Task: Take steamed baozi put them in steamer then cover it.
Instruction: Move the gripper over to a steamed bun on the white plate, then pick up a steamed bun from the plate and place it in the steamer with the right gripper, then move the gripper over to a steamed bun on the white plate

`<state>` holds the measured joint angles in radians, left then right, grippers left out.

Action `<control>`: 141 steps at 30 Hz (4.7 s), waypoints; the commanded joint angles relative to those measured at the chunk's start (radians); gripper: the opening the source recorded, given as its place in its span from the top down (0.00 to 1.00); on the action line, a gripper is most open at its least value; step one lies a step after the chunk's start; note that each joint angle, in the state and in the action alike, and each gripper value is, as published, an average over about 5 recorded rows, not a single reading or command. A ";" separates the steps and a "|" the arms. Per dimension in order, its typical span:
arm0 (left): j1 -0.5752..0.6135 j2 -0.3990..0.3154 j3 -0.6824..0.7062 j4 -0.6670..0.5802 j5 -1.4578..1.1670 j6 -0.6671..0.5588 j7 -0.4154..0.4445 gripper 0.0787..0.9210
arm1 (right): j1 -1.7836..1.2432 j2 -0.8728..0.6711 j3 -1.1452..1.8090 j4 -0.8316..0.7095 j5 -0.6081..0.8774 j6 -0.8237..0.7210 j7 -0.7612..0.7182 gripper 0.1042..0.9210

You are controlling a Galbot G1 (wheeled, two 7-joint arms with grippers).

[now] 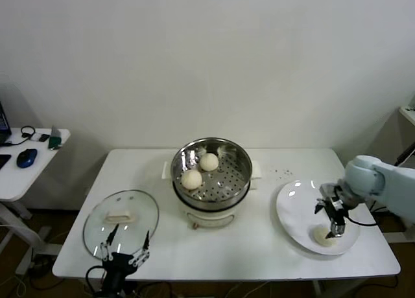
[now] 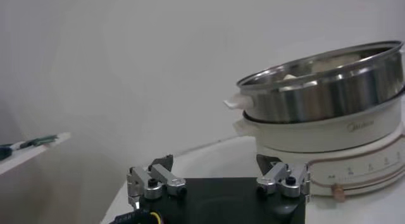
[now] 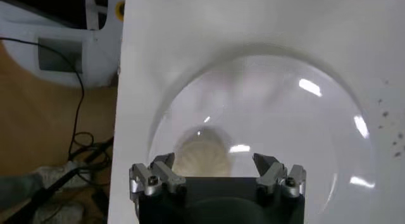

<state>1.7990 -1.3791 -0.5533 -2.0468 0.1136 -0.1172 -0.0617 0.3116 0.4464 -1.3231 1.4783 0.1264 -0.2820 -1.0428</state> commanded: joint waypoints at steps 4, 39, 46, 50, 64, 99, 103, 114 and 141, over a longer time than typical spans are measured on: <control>-0.003 -0.008 0.005 0.002 0.021 0.012 -0.001 0.12 | -0.271 -0.019 0.210 -0.079 -0.132 0.017 -0.004 0.12; 0.001 -0.020 0.012 -0.002 0.036 0.003 -0.002 0.12 | 0.308 0.148 -0.165 -0.098 -0.024 0.207 -0.046 0.33; 0.012 -0.020 0.012 -0.008 0.035 -0.001 -0.002 0.12 | 0.608 0.367 -0.313 -0.095 -0.054 0.502 -0.077 0.32; 0.015 -0.019 0.016 -0.011 0.034 0.002 0.000 0.12 | 0.641 0.469 -0.270 -0.080 -0.061 0.568 -0.086 0.31; 0.010 -0.026 0.016 -0.011 0.021 0.008 -0.001 0.12 | 0.527 0.756 -0.152 -0.092 -0.162 0.773 -0.085 0.31; -0.002 -0.003 -0.001 0.002 -0.004 0.018 -0.003 0.12 | 0.249 0.942 -0.142 -0.244 -0.298 0.854 -0.090 0.28; -0.005 -0.005 0.002 0.004 -0.003 0.019 -0.003 0.12 | 0.256 0.941 -0.129 -0.253 -0.305 0.854 -0.098 0.20; -0.010 -0.006 0.004 0.005 0.000 0.018 -0.003 0.12 | 0.351 0.849 -0.074 -0.224 -0.249 0.829 -0.114 0.12; -0.027 0.014 0.017 -0.011 -0.009 0.019 -0.002 0.12 | 0.404 0.089 -0.235 -0.051 0.305 -0.187 0.110 0.12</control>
<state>1.7712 -1.3675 -0.5349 -2.0559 0.1068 -0.1001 -0.0637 0.8278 0.8285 -1.6096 1.3862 0.3333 -0.1837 -0.9422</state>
